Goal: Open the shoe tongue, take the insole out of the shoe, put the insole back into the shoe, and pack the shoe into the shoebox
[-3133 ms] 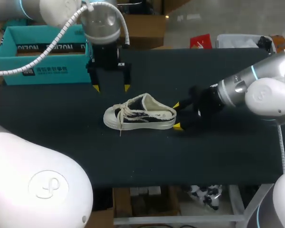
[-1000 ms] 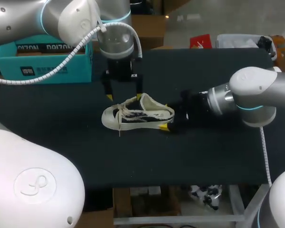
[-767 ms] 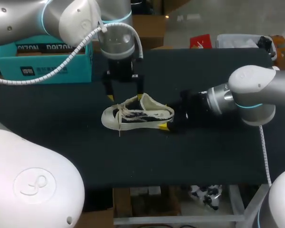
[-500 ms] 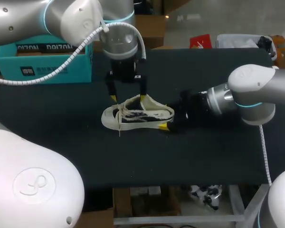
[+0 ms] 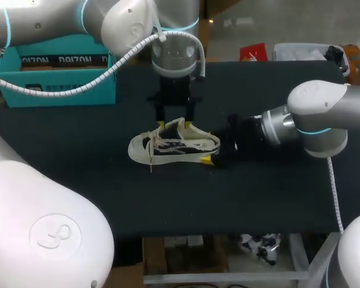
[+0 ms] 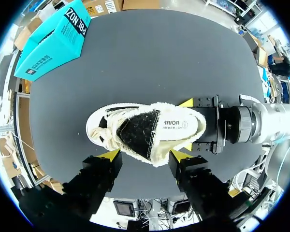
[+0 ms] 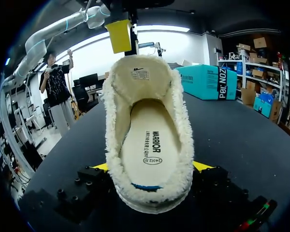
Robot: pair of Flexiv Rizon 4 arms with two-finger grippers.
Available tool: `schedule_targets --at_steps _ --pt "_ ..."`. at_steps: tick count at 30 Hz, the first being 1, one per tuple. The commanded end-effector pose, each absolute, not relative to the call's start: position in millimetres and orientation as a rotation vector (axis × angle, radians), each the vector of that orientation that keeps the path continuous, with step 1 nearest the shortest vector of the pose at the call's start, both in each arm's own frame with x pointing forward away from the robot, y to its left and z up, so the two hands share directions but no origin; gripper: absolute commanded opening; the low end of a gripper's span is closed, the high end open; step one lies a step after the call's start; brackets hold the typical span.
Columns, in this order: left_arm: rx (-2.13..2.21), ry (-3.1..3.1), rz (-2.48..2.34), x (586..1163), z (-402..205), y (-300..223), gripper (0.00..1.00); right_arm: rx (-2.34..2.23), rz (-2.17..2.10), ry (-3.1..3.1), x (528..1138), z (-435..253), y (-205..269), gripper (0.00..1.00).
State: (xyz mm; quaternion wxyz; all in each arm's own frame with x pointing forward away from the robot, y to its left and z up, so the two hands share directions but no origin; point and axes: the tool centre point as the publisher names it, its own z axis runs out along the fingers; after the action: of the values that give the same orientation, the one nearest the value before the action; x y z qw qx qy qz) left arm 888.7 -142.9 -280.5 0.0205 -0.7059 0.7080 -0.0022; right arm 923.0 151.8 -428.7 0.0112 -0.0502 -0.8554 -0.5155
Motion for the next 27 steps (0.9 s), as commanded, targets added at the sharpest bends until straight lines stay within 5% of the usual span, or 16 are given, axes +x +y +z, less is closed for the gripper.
schedule_targets --at_steps 1,6,8,13,27 --pt "-2.169 2.164 0.143 902 -293 -154 0.55 -0.156 -1.614 -2.665 923 -433 153 0.0" --pt "-2.169 2.147 0.191 904 -299 -154 0.61 -0.156 -1.614 -2.665 923 -433 153 0.0" --pt "-2.171 2.141 0.197 904 -300 -153 0.55 -0.156 -1.614 -2.665 923 -433 153 0.0" --pt "-2.177 2.143 0.196 901 -299 -149 0.02 -0.156 -1.614 -2.665 923 -433 153 0.0" --pt "-2.239 2.156 0.054 892 -294 -109 0.0 -0.156 -1.614 -2.665 923 -433 153 0.0"
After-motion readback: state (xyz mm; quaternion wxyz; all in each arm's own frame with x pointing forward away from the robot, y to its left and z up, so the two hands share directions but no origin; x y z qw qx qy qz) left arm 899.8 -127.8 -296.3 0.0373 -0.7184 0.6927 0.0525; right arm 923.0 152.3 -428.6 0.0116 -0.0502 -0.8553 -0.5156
